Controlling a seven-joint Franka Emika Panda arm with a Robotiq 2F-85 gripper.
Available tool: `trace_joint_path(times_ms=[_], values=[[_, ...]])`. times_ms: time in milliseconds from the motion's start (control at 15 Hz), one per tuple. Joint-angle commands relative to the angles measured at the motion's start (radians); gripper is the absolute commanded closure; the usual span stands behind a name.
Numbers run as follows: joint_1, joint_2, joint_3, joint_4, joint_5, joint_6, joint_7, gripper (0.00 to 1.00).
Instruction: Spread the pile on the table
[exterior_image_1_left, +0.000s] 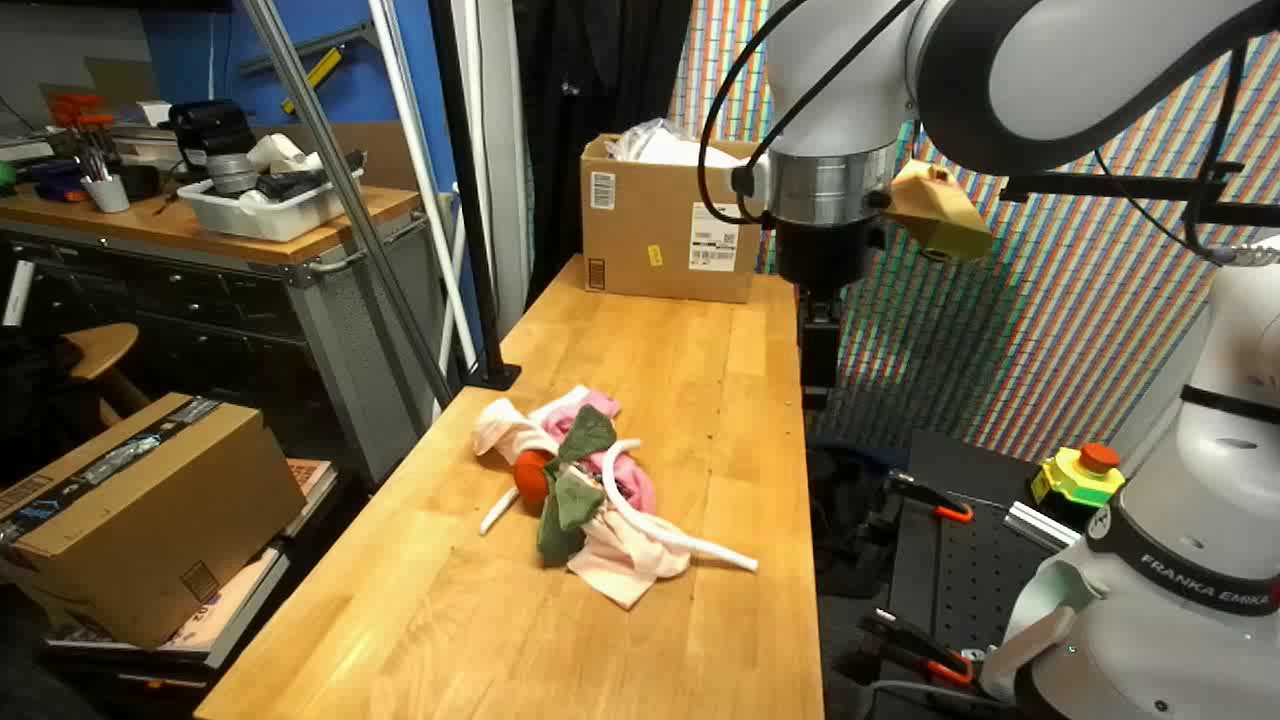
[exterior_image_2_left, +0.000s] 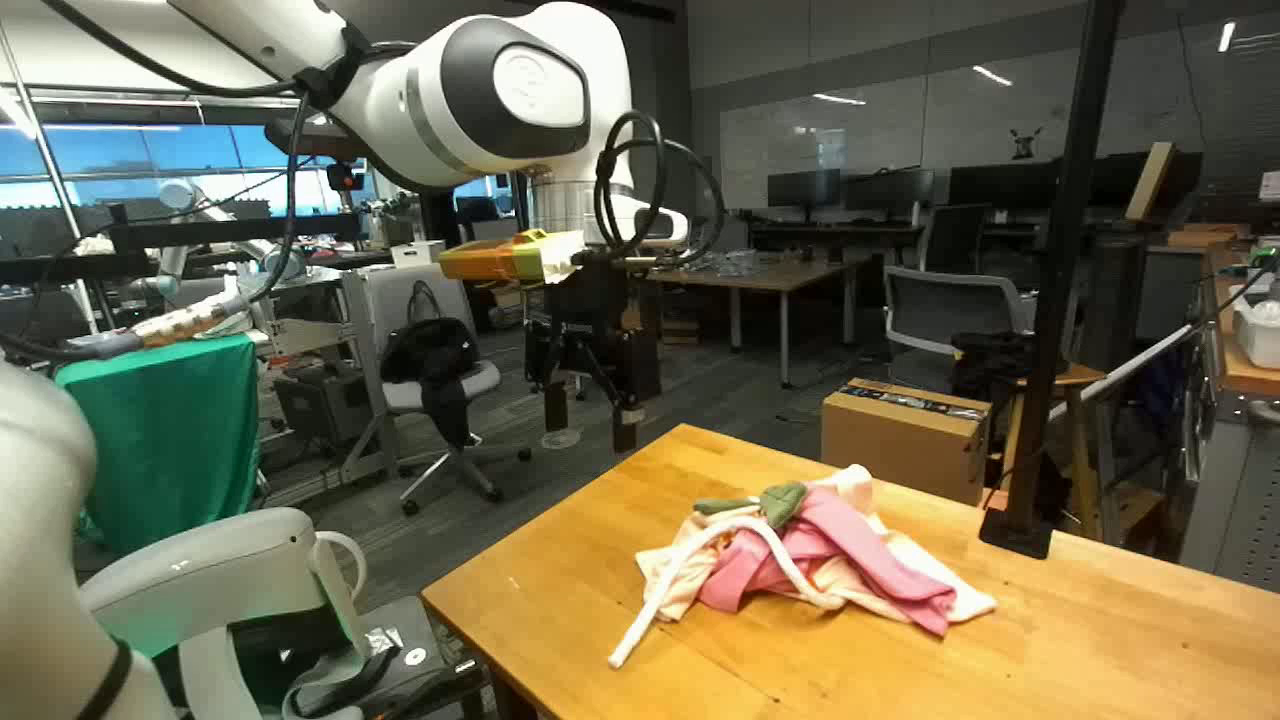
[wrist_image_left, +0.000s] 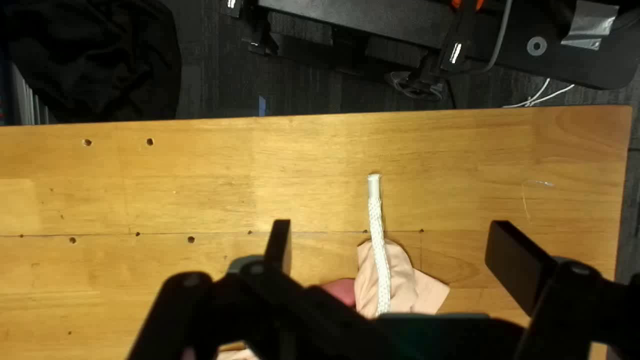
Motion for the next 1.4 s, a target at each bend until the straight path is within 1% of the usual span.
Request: trace_joint_path(times_ms=[0, 200, 400, 733, 867, 933, 1067, 1200, 1333], values=[[0.009, 0.0, -0.009, 0.003, -0.004, -0.002, 0.004, 0.0], [0.009, 0.0, -0.009, 0.006, -0.004, -0.002, 0.004, 0.0], [0.003, 0.035, -0.006, 0.026, -0.035, 0.034, -0.009, 0.0], [-0.021, 0.163, 0.015, 0.084, -0.189, 0.221, 0.028, 0.0], [-0.026, 0.237, 0.006, 0.125, -0.227, 0.284, 0.027, 0.0], [-0.025, 0.273, -0.001, 0.149, -0.228, 0.304, 0.016, 0.0], [-0.019, 0.371, -0.012, 0.221, -0.202, 0.294, -0.016, 0.0], [-0.009, 0.458, -0.018, 0.304, -0.167, 0.243, -0.059, 0.0], [-0.005, 0.54, -0.015, 0.388, -0.164, 0.197, -0.085, 0.0]])
